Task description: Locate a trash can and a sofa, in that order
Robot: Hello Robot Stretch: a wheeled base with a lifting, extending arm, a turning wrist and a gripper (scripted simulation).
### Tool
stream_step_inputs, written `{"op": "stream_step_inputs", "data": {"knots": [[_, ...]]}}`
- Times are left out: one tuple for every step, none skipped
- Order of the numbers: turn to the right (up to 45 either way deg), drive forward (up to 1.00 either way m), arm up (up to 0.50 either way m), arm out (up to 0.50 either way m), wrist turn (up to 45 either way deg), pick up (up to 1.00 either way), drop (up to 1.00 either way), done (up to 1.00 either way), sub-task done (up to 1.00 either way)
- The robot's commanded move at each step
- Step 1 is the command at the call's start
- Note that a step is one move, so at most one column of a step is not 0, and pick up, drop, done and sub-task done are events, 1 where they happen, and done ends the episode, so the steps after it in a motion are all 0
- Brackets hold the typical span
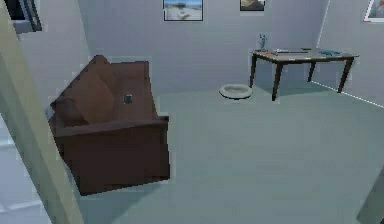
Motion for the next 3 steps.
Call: {"op": "stream_step_inputs", "data": {"knots": [[0.0,0.65,0.0,0.0,0.0,0.0,0.0,0.0,0.0],[-24.0,0.0,0.0,0.0,0.0,0.0,0.0,0.0,0.0],[0.0,0.0,0.0,0.0,0.0,0.0,0.0,1.0,0.0]]}}
